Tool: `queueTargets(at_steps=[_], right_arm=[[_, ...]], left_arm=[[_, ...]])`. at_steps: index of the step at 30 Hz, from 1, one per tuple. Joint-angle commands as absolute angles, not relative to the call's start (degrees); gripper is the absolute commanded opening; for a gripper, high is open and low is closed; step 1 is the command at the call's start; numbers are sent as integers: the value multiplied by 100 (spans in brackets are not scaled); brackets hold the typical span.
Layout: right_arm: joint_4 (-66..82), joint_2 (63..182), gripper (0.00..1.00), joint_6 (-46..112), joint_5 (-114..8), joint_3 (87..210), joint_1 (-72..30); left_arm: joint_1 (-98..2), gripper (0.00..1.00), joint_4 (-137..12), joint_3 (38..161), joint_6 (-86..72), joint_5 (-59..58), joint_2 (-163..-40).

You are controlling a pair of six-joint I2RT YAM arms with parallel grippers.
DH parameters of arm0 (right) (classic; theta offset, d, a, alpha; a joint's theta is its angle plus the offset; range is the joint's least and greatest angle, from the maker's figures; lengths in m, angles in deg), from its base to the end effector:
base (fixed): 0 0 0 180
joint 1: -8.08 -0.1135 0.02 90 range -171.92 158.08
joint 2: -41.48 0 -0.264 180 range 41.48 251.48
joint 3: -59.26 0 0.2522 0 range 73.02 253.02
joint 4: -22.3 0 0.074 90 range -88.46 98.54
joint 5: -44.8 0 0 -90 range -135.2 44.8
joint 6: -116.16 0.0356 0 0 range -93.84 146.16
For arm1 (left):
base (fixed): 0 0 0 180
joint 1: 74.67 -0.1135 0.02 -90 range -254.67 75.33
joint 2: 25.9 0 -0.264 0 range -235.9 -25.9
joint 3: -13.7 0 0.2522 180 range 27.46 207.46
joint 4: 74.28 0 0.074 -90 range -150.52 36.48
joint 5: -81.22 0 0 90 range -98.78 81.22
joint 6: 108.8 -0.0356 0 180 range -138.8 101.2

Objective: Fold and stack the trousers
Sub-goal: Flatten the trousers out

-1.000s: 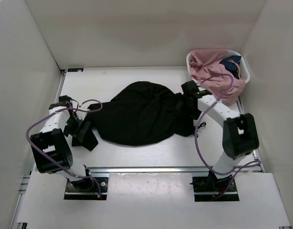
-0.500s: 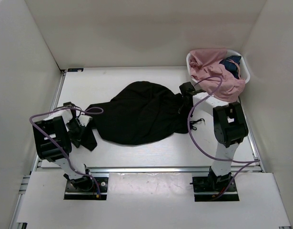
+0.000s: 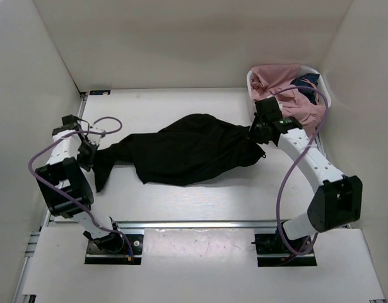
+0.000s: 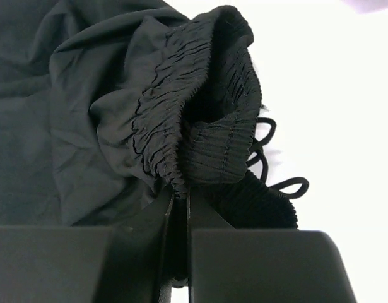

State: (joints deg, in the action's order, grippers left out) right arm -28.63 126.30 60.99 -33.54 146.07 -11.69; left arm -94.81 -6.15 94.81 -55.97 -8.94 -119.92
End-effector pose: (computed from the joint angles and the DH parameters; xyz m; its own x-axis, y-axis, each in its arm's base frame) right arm 0.3033 0.1014 0.3031 -0.7003 0.3427 -0.6262 0.2359 0.9391 0.2501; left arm 0.2829 0.1039 0.2122 -0.9473 0.2961 -0.1224 0.2856 0.9535 0.0963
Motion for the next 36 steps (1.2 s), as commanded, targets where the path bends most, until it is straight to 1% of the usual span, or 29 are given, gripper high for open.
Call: queueTargets(at_steps=[1,6,9,11,16,17,18,20,21,22,23,24,25,28,32,33,34,36], right_arm=[[-3250,12305,3,5912,-3325,14308,-1108],[-3557,11883,3,5964,-3168,13956,-941],[-3655,11628,5,5964,-3052,13772,-801],[-3786,11436,5,5964,-3052,13605,-695],[-3988,11119,5,5912,-3000,13209,-300],[-4067,11031,8,5860,-3000,13121,-238],[-4068,11030,18,5859,-3000,13033,-168],[-3990,10899,26,5789,-3332,12647,25],[-3919,10898,35,5789,-3473,12498,96],[-3840,10898,40,5789,-3657,12226,253],[-3657,10898,41,5789,-3859,12111,333],[-3542,10846,46,5789,-4052,12005,395],[-3428,10845,46,5789,-4394,11917,447],[-3189,10845,47,5946,-4555,11793,501],[-3417,11048,40,6070,-4555,11740,501],[-3418,11100,39,6070,-4555,11671,501],[-3278,11100,33,6122,-4503,11513,501],[-3277,11161,26,6123,-4503,11433,501]], left_arm=[[-9638,14,-392,9830,-5852,-921,-11660],[-10033,14,-462,10347,-6274,-1510,-11494],[-10278,14,-838,10489,-6529,-1869,-11353],[-10402,14,-1285,10314,-6713,-2037,-11143],[-10868,14,-1604,9595,-7101,-2240,-10923],[-10938,14,-1665,9488,-7170,-2240,-10922],[-11026,14,-1744,9374,-7223,-2240,-10870],[-11158,14,-1824,9049,-7303,-2162,-10817],[-11158,14,-1763,8926,-7373,-2091,-10817],[-11158,14,-1763,8768,-7425,-2021,-10721],[-11158,14,-1763,8497,-7496,-1933,-10581],[-11158,14,-1763,8399,-7496,-1933,-10527],[-11158,14,-1763,8328,-7496,-1933,-10527],[-11158,14,-1763,8195,-7444,-1880,-10527],[-11263,14,-1763,8143,-7444,-1819,-10527],[-11264,14,-1763,8143,-7444,-1818,-10527],[-11316,14,-1763,8143,-7391,-1766,-10596],[-11317,14,-1763,8143,-7321,-1766,-10658]])
